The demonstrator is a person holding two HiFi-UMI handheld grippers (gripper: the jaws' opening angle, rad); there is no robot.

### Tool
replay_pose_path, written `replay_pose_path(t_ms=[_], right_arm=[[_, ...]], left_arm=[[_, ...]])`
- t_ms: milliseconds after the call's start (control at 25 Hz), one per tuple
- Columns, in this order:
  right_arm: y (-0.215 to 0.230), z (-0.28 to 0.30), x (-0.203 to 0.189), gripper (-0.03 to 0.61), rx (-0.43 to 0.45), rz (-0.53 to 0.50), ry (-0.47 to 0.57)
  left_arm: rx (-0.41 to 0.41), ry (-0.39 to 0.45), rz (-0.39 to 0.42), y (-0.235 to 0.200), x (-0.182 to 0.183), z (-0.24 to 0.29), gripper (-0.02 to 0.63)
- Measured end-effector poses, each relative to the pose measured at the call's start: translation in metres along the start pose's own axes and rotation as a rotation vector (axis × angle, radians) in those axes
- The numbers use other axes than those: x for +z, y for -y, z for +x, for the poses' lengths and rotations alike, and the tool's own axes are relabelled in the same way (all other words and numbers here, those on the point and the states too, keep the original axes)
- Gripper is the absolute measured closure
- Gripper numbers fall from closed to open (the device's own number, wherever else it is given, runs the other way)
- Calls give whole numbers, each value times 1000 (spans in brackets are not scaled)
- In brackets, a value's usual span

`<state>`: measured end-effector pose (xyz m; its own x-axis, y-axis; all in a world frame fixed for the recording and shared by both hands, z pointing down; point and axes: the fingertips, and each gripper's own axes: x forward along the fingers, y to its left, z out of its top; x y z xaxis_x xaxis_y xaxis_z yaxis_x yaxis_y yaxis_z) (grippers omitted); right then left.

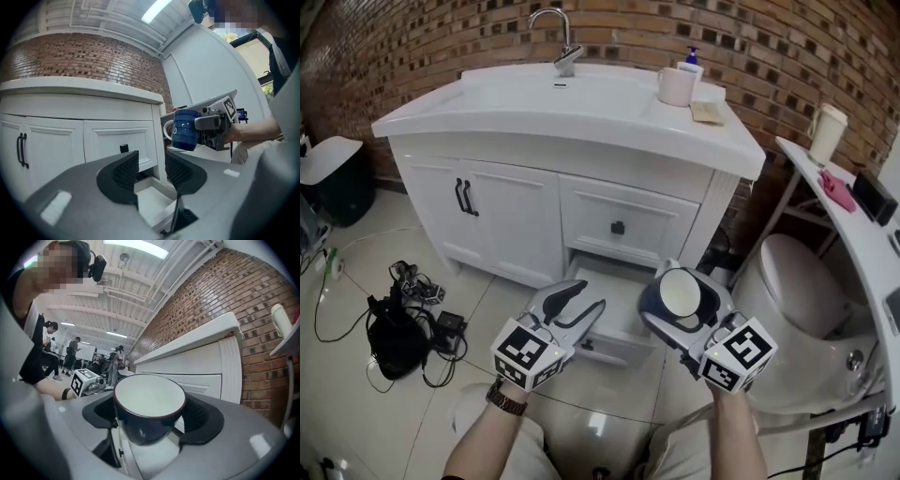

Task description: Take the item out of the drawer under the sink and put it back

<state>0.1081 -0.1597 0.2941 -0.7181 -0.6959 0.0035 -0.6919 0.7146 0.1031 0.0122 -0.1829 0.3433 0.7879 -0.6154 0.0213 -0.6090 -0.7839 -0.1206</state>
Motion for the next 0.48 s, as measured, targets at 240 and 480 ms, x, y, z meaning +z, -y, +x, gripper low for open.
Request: replay_pose_path(t_ms=[240,480], right_arm=[[4,-9,-6,175,8,26,23],[5,-11,-16,175,4,32,-4]], left_arm=[[-48,-10,26,19,-5,9,422],[-110,16,28,37,2,14,425]])
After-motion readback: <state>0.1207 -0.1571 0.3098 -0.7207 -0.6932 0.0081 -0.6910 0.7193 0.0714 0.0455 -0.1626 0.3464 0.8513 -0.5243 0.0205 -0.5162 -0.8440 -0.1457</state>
